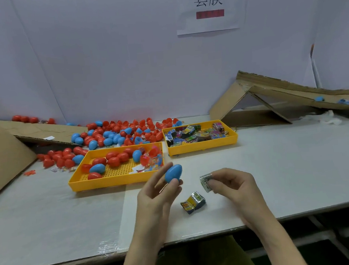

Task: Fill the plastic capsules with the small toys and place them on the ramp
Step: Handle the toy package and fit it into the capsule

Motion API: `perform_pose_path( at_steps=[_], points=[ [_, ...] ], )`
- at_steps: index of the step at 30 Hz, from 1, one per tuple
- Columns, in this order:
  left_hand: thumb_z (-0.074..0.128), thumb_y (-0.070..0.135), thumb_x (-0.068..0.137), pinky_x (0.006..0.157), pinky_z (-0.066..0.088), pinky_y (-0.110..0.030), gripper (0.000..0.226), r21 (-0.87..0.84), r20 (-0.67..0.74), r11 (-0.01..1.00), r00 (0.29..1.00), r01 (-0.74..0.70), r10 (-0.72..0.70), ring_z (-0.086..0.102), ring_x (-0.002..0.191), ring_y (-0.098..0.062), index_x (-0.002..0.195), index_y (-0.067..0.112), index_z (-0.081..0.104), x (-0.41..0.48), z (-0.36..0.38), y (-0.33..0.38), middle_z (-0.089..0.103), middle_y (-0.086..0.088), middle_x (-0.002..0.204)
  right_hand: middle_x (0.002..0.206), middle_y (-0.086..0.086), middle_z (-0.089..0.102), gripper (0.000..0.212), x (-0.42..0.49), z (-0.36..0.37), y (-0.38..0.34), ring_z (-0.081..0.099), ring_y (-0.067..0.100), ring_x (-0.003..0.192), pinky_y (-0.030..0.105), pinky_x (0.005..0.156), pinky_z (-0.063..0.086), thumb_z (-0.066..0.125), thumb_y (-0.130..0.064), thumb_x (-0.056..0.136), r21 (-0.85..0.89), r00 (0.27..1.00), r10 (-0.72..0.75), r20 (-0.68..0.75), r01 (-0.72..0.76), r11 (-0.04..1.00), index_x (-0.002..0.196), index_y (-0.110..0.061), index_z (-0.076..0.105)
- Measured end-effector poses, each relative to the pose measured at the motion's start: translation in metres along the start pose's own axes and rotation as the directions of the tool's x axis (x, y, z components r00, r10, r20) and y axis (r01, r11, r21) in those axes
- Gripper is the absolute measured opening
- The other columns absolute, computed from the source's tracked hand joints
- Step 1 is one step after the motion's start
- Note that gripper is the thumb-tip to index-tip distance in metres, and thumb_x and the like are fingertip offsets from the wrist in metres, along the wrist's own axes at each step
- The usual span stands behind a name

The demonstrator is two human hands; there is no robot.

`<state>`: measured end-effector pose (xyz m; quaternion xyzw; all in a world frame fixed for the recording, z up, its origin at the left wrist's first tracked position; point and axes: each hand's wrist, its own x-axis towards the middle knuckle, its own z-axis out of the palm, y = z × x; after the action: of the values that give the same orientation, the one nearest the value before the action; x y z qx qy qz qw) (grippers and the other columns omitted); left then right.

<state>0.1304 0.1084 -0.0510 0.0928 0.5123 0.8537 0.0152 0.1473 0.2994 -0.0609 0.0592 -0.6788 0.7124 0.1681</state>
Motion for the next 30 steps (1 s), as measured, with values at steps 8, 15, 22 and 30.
perform_pose_path(
  at_steps=[8, 15, 22, 30],
  points=[
    [0.064, 0.035, 0.088, 0.068, 0.056, -0.023, 0.020, 0.197, 0.006, 0.975, 0.994, -0.105, 0.105, 0.070, 0.076, -0.020, 0.104, 0.028, 0.074, -0.003, 0.006, -0.006, 0.074, -0.012, 0.084, 0.083, 0.002, 0.077, 0.019, -0.002, 0.001, -0.003, 0.071, 0.011, 0.077, 0.021, 0.067, 0.055, 0.079, -0.014, 0.072, 0.060, 0.999, -0.010, -0.048, 0.013, 0.998, 0.082, -0.030, 0.080],
    [0.062, 0.041, 0.088, 0.071, 0.056, -0.022, 0.020, 0.258, 0.045, 0.957, 0.991, -0.135, 0.128, 0.072, 0.078, -0.018, 0.101, 0.032, 0.074, -0.004, 0.006, -0.008, 0.076, -0.009, 0.087, 0.095, -0.001, 0.074, 0.013, 0.000, 0.000, -0.002, 0.068, 0.010, 0.090, 0.019, 0.076, 0.052, 0.075, -0.013, 0.072, 0.029, 0.996, -0.052, 0.073, 0.050, 0.998, 0.076, -0.025, 0.079],
    [0.078, 0.025, 0.076, 0.082, 0.056, -0.021, 0.030, 0.295, 0.101, 0.938, 0.982, -0.180, 0.157, 0.073, 0.102, -0.021, 0.103, 0.016, 0.068, -0.007, 0.003, -0.009, 0.075, 0.003, 0.113, 0.089, 0.001, 0.073, 0.010, 0.000, -0.001, -0.001, 0.065, 0.009, 0.080, 0.022, 0.073, 0.052, 0.075, -0.014, 0.071, 0.053, 0.998, -0.016, 0.057, 0.013, 0.998, 0.078, -0.020, 0.078],
    [0.089, 0.026, 0.068, 0.081, 0.057, -0.022, 0.033, 0.366, 0.179, 0.902, 0.969, -0.228, 0.173, 0.070, 0.106, -0.015, 0.086, 0.031, 0.062, -0.011, 0.006, -0.006, 0.075, 0.006, 0.111, 0.081, 0.001, 0.074, 0.012, -0.001, -0.001, -0.002, 0.063, 0.007, 0.074, 0.019, 0.070, 0.051, 0.073, -0.017, 0.073, 0.020, 0.997, -0.015, 0.069, 0.013, 1.000, 0.084, -0.019, 0.078]
  ],
)
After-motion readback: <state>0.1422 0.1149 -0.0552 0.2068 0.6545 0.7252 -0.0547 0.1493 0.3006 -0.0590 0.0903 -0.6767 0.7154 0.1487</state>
